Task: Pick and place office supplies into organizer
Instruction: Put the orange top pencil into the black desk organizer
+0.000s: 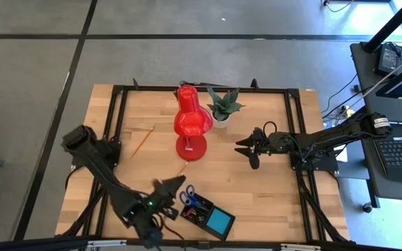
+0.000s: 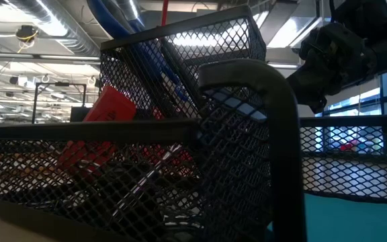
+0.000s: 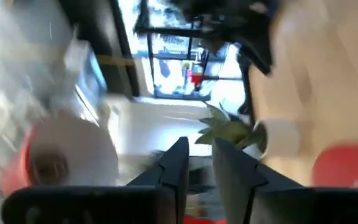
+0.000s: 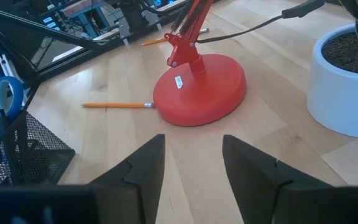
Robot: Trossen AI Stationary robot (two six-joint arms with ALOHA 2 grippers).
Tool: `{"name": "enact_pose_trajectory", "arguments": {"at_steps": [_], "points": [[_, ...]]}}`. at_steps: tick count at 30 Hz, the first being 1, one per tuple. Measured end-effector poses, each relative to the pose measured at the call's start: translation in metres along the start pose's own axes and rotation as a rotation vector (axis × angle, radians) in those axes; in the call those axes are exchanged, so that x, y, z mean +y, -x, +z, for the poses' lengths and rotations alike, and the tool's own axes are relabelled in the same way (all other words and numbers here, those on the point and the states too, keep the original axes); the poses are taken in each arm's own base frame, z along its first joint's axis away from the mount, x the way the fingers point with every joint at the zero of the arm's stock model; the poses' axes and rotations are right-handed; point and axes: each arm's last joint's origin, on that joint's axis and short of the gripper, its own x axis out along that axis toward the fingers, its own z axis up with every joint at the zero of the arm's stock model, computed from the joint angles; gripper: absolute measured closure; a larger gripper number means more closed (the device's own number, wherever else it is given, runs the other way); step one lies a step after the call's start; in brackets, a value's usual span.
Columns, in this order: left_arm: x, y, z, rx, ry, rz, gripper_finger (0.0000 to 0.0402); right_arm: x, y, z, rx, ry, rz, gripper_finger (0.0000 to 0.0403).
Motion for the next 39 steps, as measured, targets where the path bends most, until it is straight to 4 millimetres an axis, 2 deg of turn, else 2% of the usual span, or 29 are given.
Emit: {"name": "enact_pose_trajectory", "arguments": {"at_steps": [4,7,10,12,17,21,27,33,37,39], "points": [[0.049,0.003,-0.022,-0.015,0.465,-0.018,0.0344,0.0,0.0,0.0,0.001,0.001,0.0,0.0238],[0.085,0.002,-0.05,-0.052,0.772,-0.187,0.035,0.0,0.0,0.0,0.003,0.001,-0.002,0.0238],[0.105,-0.007,-0.084,-0.004,0.989,-0.47,0.0356,-0.001,0.0,-0.001,0.011,0.003,-0.005,0.0238],[0.11,-0.016,-0.107,0.093,1.082,-0.553,0.0359,-0.001,0.0,-0.002,0.018,0.005,-0.009,0.0238],[0.104,-0.032,-0.16,0.364,1.201,-0.506,0.0363,-0.002,0.0,-0.003,0.035,0.009,-0.017,0.0238],[0.093,-0.043,-0.19,0.61,1.271,-0.519,0.0363,-0.002,0.0,-0.004,0.035,0.009,-0.017,0.0238],[0.07,-0.068,-0.217,0.882,1.278,-0.481,0.0364,-0.002,0.0,-0.004,0.036,0.018,-0.017,0.0238],[0.042,-0.091,-0.242,1.126,1.172,-0.503,0.0364,-0.002,0.0,-0.004,0.036,0.025,-0.017,0.0238],[0.023,-0.099,-0.258,1.23,1.062,-0.551,0.0364,-0.002,0.0,-0.004,0.036,0.028,-0.017,0.0238],[0.014,-0.103,-0.264,1.294,1.073,-0.593,0.0364,-0.002,0.0,-0.004,0.036,0.028,-0.017,0.0238]]}}
